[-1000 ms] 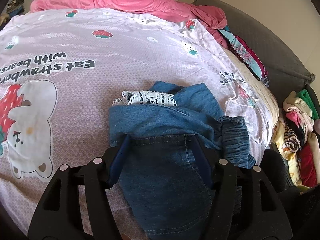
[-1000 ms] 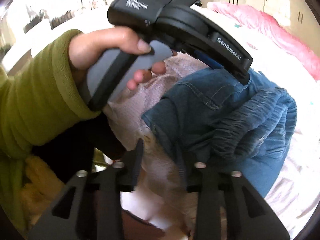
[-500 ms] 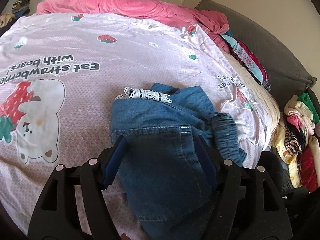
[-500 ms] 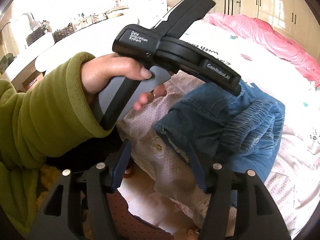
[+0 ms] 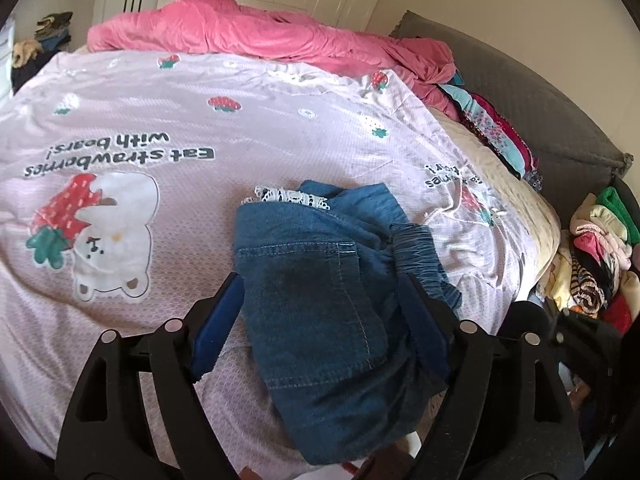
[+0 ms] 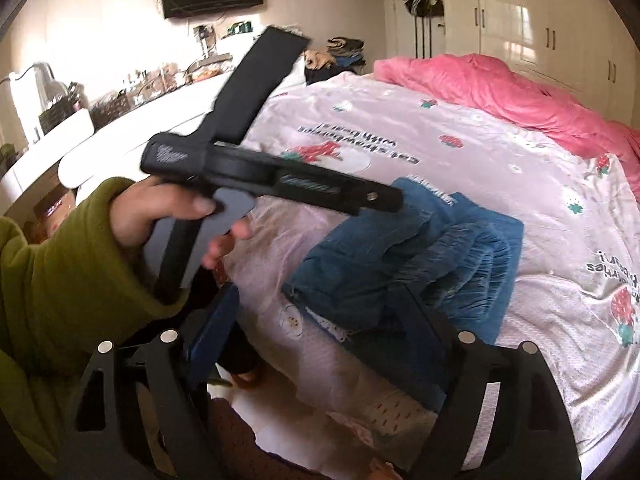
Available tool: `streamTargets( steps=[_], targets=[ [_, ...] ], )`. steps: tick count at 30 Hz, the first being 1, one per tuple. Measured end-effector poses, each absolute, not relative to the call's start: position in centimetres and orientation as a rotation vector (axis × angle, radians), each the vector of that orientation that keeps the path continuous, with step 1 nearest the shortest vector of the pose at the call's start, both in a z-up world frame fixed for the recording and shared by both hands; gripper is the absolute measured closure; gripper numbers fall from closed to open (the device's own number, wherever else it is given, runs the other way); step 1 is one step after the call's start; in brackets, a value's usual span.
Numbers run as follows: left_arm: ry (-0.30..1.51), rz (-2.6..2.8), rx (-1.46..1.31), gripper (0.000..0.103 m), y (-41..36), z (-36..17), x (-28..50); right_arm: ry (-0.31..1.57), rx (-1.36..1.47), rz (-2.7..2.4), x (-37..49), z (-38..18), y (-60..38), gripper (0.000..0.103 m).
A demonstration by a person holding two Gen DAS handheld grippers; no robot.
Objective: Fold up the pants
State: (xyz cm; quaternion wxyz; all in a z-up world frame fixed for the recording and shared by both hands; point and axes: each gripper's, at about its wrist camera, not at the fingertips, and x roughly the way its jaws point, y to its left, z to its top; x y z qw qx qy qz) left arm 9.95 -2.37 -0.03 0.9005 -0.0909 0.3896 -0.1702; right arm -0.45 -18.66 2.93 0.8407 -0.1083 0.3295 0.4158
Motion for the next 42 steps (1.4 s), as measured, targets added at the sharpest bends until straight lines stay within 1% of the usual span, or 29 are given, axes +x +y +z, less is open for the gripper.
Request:
streamTargets(
  steps=[8,11,17,30,38,42],
  targets=[
    [0.777,-0.346,-0.167,0.023,-2.7,1.2,8.5,0.682,-0.187,0.828,0.4,3.6,-19.7,0.023],
    [0.767,-0.342,-0.159,0.018,-2.8,1.6,8.1,0.672,-0.164,0.800,0.7,3.7,-20.4,0.023],
    [0.749,-0.327,-0.140,0.014,-2.7,2.2,7.3,0.649,-0.092,0.714,1.9,4.3,-22.5,0.023],
    [0.777,-0.300,-0.132,0.011,-2.4,1.0,7.7,0.695,-0.025,0.514,5.3,3.0,-26.2,0.023],
    [0.818,-0.291,-0.148,0.011,-2.0,-0.9,8.7,0.804,0.032,0.460,7.8,0.3,-26.9,0.023],
    [0.842,-0.312,-0.217,0.011,-1.7,-2.3,9.1,0.858,0.076,0.452,8.8,-1.1,-27.1,0.023]
  ],
)
